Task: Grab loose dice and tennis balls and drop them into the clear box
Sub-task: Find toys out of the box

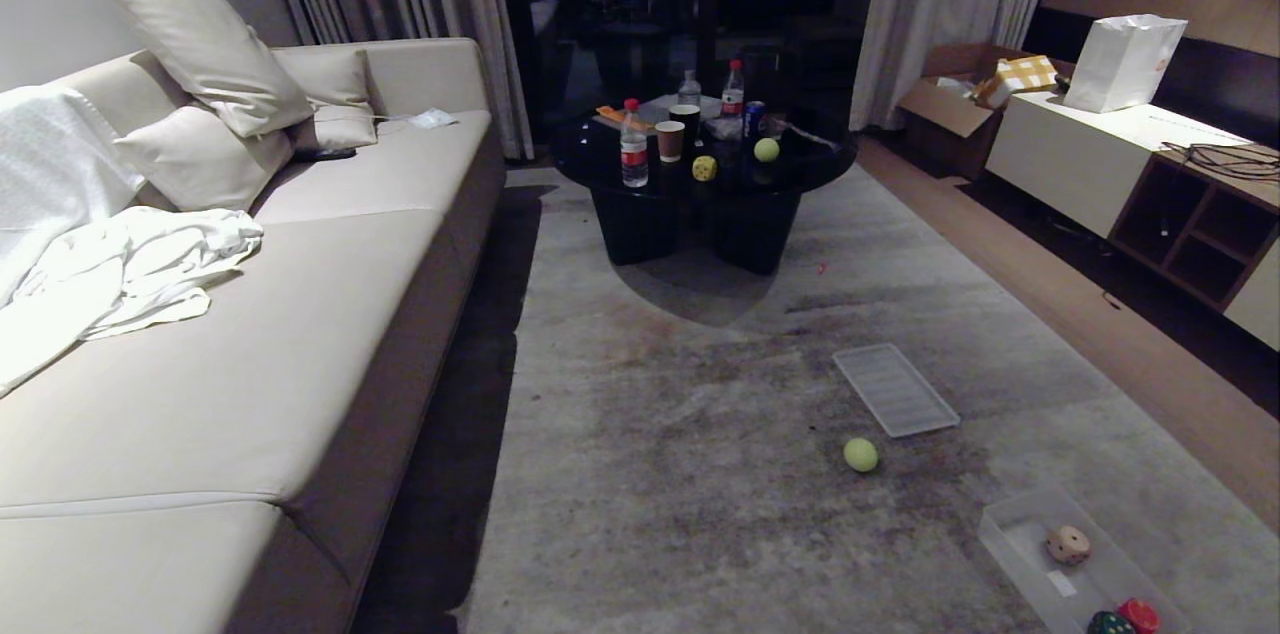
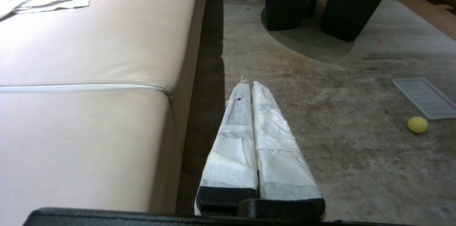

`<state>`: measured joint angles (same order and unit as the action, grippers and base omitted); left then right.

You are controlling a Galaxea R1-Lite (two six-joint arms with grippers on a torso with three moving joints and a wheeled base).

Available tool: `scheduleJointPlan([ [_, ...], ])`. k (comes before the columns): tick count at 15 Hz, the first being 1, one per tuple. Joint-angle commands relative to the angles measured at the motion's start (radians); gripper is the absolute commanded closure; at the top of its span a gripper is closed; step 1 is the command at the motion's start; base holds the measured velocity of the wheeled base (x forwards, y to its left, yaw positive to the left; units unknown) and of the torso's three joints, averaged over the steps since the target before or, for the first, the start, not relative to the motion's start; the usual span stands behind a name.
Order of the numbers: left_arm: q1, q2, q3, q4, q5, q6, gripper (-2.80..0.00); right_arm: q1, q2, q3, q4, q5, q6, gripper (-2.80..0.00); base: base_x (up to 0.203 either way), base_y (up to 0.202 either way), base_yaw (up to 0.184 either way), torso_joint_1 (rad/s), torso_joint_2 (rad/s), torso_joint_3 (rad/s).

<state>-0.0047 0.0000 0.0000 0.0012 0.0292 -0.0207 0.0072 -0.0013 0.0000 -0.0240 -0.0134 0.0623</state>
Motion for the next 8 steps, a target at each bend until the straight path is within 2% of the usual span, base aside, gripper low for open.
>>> scheduleJointPlan([
  [1, 0.000, 0.002, 0.002, 0.000, -0.002, 0.002, 0.00, 0.000, 0.001, 0.008, -0.001, 0.000, 0.001, 0.00, 0.000, 0.000, 0.000, 0.000, 0.00, 0.000],
  [8, 0.000, 0.002, 0.002, -0.001, 0.000, 0.001, 0.00, 0.000, 0.001, 0.008, -0.001, 0.000, 0.001, 0.00, 0.000, 0.000, 0.000, 0.000, 0.00, 0.000],
])
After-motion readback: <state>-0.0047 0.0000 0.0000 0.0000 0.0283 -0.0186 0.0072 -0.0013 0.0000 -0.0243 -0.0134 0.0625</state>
